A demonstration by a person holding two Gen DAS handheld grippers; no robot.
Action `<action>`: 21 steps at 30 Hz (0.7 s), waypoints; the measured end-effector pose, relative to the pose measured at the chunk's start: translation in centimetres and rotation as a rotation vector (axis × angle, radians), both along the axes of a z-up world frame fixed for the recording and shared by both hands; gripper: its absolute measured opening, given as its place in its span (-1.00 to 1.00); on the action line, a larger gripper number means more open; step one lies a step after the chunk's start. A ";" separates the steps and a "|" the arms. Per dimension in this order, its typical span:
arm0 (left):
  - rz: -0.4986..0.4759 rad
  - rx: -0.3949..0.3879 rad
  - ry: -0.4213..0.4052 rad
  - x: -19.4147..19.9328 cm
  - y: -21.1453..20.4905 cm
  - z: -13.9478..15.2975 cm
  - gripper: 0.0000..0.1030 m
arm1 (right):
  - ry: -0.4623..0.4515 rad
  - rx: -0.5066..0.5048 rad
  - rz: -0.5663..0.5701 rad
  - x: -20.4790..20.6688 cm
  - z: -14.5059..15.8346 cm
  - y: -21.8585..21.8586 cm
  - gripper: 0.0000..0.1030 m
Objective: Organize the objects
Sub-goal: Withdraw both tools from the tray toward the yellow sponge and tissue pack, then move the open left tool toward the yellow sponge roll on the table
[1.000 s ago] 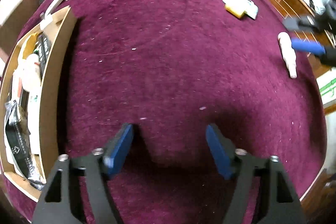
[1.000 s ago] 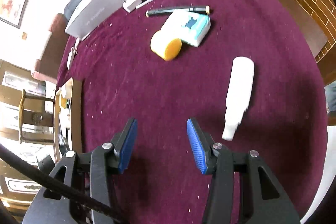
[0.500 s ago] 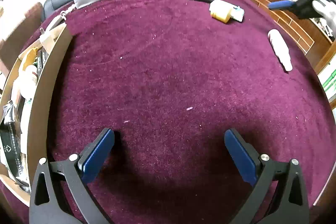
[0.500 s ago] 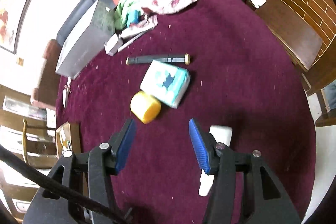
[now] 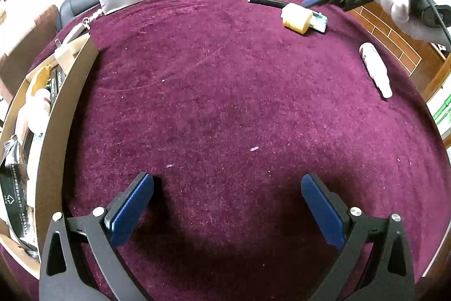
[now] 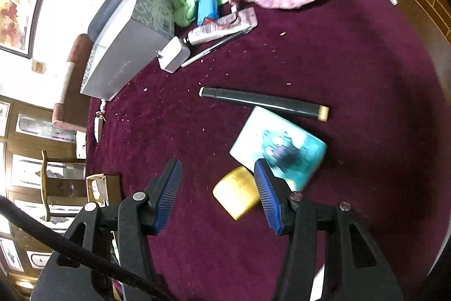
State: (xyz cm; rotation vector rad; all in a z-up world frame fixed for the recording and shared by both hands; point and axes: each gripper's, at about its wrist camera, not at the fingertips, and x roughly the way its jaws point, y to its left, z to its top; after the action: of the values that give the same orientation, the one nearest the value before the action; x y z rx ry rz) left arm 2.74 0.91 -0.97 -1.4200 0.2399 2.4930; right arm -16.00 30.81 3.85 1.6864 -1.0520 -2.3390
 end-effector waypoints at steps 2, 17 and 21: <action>0.000 0.000 0.000 0.0 0.0 0.0 0.97 | -0.044 -0.003 0.034 -0.2 -1.2 -1.0 0.04; 0.000 0.003 0.004 -0.1 0.0 0.0 0.97 | 0.042 -0.064 -0.061 3.2 2.5 3.9 0.28; 0.000 0.002 0.004 -0.1 0.0 0.0 0.97 | 0.021 0.015 -0.117 0.9 1.4 4.7 0.28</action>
State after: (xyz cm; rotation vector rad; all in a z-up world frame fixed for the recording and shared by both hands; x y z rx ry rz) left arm 2.64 0.94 -1.00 -1.4146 0.2373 2.4957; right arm -15.12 35.49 5.21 1.6434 -1.1626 -2.4349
